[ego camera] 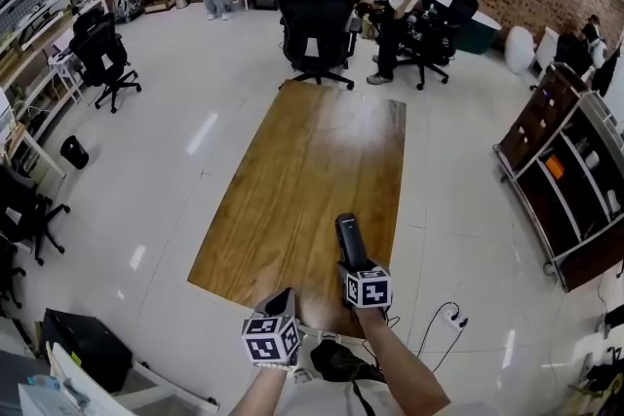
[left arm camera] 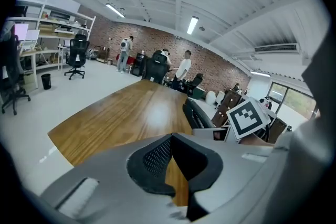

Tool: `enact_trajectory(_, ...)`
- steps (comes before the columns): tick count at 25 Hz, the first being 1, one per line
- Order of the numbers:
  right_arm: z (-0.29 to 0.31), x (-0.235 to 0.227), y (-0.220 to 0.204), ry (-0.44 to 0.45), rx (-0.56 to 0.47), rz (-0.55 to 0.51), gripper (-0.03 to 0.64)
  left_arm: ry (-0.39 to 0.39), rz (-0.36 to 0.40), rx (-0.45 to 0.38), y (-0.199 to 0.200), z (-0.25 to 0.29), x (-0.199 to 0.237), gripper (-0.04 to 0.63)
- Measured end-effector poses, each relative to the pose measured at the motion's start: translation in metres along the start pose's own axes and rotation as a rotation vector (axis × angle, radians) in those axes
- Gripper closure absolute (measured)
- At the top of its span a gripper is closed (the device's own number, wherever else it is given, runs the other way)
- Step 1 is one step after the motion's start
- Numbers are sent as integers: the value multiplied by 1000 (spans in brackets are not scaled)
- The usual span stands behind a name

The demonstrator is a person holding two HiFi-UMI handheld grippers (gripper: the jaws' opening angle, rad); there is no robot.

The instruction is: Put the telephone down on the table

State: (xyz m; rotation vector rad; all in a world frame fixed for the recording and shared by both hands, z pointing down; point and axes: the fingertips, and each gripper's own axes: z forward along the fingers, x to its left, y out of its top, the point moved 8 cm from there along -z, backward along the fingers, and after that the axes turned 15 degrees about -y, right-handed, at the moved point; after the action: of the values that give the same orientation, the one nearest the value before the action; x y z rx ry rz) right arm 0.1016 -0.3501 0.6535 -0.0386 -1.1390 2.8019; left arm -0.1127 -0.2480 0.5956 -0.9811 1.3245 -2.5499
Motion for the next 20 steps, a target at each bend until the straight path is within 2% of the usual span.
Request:
enact_trajectory(11, 79, 7, -6, -46, 134, -14, 318, 44, -66, 53, -11, 21, 25, 607)
enact_trajectory(20, 109, 17, -11, -116, 185, -80, 318, 62, -100, 59, -7, 30, 40, 607)
